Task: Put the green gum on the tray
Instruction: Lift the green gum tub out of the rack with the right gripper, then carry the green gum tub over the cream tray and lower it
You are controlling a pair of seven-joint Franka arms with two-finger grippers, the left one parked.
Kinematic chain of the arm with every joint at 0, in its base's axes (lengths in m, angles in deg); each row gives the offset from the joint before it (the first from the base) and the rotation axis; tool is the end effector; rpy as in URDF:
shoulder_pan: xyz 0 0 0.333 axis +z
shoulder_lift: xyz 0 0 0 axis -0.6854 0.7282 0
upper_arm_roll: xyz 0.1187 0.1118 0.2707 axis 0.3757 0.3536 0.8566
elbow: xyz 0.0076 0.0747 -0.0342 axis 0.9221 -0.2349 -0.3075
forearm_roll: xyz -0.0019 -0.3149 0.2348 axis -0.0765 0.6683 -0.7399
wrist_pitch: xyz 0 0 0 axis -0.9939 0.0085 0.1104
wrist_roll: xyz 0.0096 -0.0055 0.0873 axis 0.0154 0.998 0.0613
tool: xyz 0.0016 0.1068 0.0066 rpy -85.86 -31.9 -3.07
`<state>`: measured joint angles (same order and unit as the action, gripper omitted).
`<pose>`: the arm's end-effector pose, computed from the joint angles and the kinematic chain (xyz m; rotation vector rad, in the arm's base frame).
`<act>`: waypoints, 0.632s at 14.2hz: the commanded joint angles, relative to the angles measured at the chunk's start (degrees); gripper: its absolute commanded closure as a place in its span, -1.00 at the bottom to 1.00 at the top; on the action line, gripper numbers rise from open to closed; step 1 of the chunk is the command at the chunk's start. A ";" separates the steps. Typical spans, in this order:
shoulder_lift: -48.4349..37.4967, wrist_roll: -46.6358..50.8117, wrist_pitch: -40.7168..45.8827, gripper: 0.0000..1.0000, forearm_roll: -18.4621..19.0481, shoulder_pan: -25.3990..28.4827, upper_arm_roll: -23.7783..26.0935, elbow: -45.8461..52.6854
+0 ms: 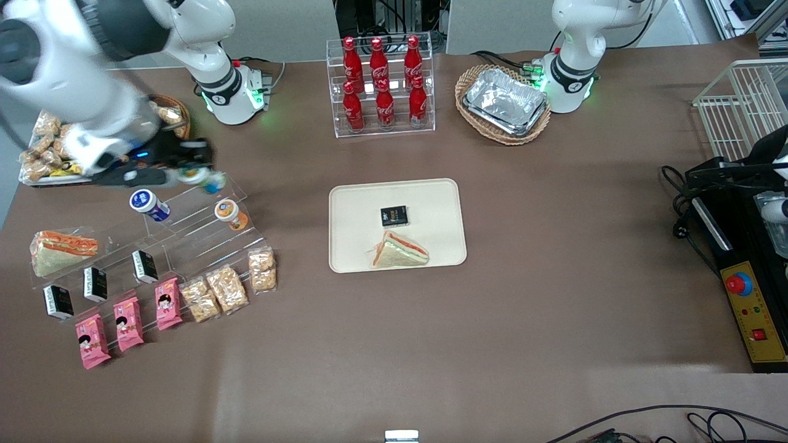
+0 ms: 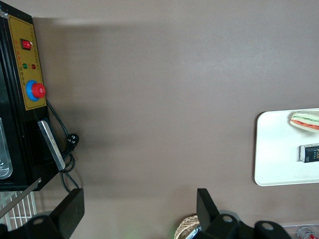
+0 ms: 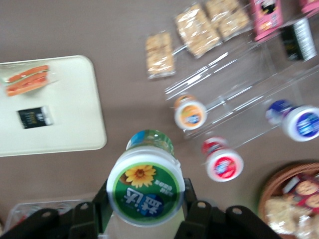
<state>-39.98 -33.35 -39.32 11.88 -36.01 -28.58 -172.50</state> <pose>0.4762 0.1455 0.5622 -3.0931 0.1016 0.2412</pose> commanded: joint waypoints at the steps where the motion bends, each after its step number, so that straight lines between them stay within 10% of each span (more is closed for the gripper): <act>1: 2.32 16.34 -2.61 0.46 -2.22 -0.04 9.82 2.34; 9: 13.65 36.40 -23.69 0.46 0.93 4.69 20.39 -5.11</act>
<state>-31.13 -1.97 -55.44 10.91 -34.16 -8.45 -174.84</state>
